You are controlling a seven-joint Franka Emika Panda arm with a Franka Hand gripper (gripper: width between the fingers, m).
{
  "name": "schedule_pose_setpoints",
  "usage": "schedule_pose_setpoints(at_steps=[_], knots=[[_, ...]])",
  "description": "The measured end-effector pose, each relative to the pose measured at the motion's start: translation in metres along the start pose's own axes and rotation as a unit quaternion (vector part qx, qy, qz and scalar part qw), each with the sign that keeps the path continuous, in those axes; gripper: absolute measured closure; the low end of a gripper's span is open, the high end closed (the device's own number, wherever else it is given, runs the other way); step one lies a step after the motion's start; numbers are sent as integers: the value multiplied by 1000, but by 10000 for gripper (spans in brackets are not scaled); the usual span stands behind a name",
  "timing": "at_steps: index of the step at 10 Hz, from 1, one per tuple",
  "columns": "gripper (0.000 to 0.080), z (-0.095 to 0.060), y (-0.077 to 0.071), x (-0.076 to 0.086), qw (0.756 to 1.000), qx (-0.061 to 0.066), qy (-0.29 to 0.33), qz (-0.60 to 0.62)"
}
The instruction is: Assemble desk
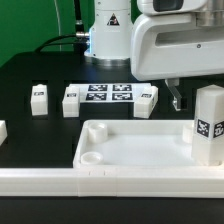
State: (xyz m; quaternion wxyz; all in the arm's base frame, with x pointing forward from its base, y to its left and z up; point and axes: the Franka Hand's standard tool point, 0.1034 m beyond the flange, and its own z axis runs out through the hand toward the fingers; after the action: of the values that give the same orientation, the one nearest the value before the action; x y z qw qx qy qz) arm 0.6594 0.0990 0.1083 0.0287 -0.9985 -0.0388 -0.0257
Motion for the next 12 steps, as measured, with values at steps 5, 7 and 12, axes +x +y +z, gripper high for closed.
schedule_pose_setpoints(at_steps=[5, 7, 12], knots=[[274, 0, 0, -1, 990, -6, -1, -141], [415, 1, 0, -1, 990, -6, -1, -138], [511, 1, 2, 0, 1000, 4, -1, -27]])
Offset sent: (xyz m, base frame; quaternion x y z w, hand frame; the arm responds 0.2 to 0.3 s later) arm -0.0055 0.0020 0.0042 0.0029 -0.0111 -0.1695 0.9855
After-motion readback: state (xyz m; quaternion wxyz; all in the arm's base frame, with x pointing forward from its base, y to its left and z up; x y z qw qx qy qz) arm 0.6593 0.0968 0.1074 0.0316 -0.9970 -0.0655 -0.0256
